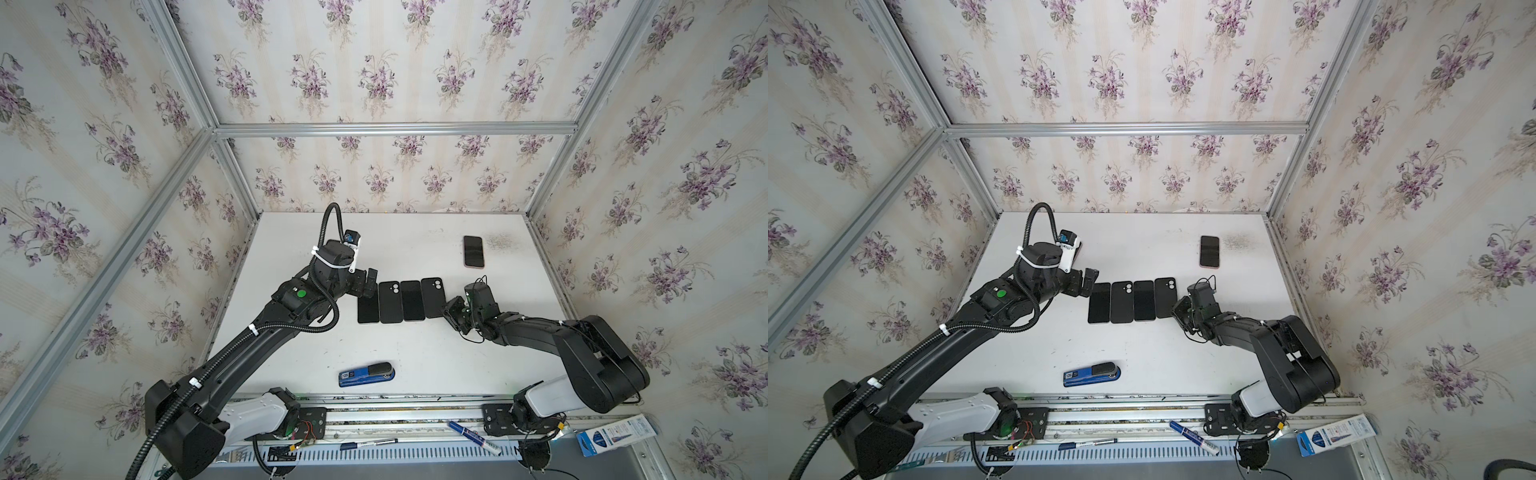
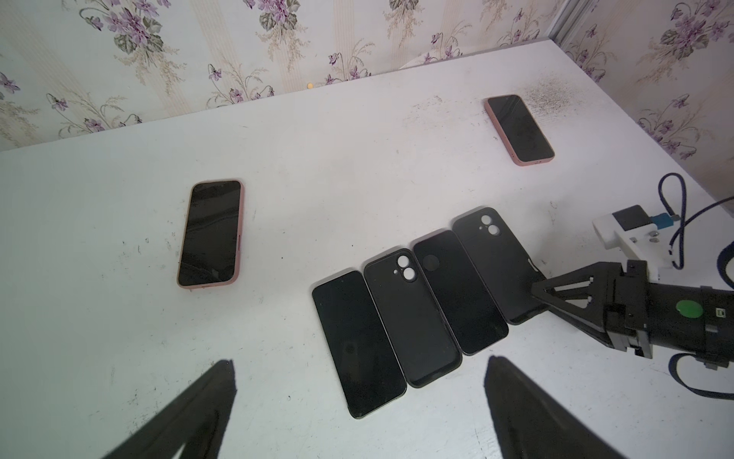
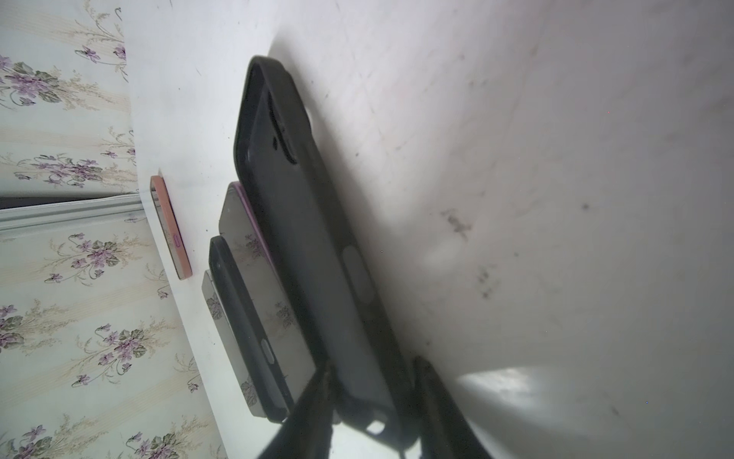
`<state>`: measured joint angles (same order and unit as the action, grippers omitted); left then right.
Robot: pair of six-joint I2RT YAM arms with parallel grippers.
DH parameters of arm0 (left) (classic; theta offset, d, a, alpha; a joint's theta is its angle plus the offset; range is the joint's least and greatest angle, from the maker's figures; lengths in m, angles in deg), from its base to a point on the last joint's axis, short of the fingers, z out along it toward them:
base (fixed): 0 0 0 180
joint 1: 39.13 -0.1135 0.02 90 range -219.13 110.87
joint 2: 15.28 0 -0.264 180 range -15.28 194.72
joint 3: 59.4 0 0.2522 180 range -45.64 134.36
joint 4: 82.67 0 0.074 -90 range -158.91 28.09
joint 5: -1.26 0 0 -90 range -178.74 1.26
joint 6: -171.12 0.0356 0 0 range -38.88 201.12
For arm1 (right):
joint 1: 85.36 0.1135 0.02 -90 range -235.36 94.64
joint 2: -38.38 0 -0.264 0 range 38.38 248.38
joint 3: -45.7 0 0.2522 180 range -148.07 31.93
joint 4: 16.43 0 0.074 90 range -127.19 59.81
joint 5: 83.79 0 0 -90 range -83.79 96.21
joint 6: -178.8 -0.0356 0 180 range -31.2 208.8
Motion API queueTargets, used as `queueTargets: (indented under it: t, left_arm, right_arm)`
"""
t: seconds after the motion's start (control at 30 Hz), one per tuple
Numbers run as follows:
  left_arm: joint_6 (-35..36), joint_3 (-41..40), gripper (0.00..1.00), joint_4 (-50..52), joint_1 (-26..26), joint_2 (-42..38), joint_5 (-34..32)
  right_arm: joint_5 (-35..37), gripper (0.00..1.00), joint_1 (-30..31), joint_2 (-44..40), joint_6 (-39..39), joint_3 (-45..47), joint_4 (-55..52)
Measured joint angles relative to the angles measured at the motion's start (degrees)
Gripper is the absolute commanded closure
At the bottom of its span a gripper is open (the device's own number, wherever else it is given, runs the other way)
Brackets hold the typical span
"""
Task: Take the phone out of the phone case
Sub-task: Move the phone to the center of the table, then pick up the phone from the top-right of the table.
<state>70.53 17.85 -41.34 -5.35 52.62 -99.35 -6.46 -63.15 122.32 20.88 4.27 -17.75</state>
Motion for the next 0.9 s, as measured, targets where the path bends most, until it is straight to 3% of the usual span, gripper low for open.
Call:
queueTargets:
  t: [0.07,0.37,0.4,0.43,0.53,0.67,0.77,0.9]
  left_arm:
    - [0.00,0.00,0.00,-0.02,-0.04,-0.15,0.00]
    - [-0.02,-0.02,0.00,0.07,-0.46,-0.55,0.37]
    - [-0.02,0.02,0.00,0.11,-0.46,-0.66,0.50]
    - [-0.02,0.24,0.00,0.28,-0.48,-0.74,0.83]
    - [-0.02,1.18,0.00,0.31,-0.57,-1.07,1.75]
    - [-0.02,2.69,0.00,0.31,-0.72,-1.53,2.95]
    - [-0.02,3.58,0.00,0.37,-0.74,-2.01,3.43]
    - [-0.02,3.96,0.00,0.68,-0.76,-2.91,4.55]
  right_arm:
    - [-0.04,0.45,0.02,-1.25,0.50,-0.02,-2.03]
    - [1.44,0.31,0.04,-10.64,4.70,-2.10,-20.17]
    - [2.23,0.07,-0.07,-12.24,5.68,-3.41,-23.23]
    - [2.97,0.00,-0.20,-13.94,6.84,-4.92,-25.88]
    - [5.44,0.00,-2.08,-17.07,11.67,-9.99,-32.30]
    - [6.93,0.00,-8.94,-15.58,18.69,-18.12,-40.61]
    - [8.11,0.00,-14.25,-10.73,25.88,-26.53,-46.07]
    - [10.16,0.00,-16.37,-0.35,37.79,-39.89,-51.89]
